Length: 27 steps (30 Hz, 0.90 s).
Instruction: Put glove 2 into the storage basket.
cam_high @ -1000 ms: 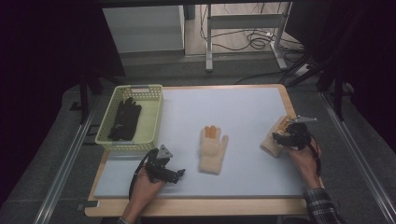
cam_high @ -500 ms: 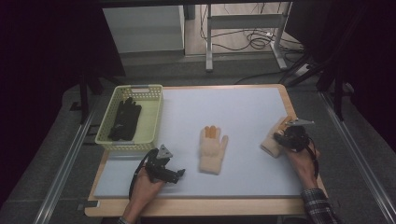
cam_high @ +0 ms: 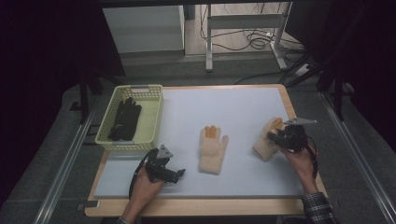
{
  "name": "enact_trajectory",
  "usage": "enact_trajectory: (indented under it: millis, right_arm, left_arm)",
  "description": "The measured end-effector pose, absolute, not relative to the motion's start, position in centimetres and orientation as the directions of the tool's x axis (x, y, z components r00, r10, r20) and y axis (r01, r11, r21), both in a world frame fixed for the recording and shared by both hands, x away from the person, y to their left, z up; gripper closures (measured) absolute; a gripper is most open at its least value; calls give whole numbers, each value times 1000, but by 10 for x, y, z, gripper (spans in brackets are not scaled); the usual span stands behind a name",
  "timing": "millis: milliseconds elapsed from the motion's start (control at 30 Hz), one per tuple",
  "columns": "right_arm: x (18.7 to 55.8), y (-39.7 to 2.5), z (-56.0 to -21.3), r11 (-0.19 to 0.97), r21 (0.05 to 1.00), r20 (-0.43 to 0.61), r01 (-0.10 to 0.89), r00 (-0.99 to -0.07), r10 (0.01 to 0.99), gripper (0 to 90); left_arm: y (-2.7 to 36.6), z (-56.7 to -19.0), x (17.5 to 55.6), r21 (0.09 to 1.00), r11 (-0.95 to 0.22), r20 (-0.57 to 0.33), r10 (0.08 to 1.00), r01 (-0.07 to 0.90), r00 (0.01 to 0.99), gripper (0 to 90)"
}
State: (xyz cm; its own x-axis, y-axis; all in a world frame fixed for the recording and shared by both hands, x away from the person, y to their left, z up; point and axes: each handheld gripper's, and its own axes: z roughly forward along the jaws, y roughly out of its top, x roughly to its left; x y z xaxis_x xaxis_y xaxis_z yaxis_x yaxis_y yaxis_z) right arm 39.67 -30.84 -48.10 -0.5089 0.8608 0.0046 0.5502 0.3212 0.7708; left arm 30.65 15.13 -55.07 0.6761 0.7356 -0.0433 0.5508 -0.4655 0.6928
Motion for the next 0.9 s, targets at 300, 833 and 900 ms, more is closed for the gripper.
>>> enact_trajectory:
  millis: [300,833,900]
  right_arm:
    - [385,-286,-475,378,779,-14,501,-588,809,608]
    - [366,-229,-447,412,807,43,423,-738,673,608]
    - [364,-218,-444,424,809,43,407,-761,647,608]
  left_arm:
    - [151,-551,306,696,-461,-44,738,551,674,16]
    - [151,-551,306,698,-460,-43,738,549,673,16]
    - [151,-551,306,697,-461,-43,738,550,673,16]
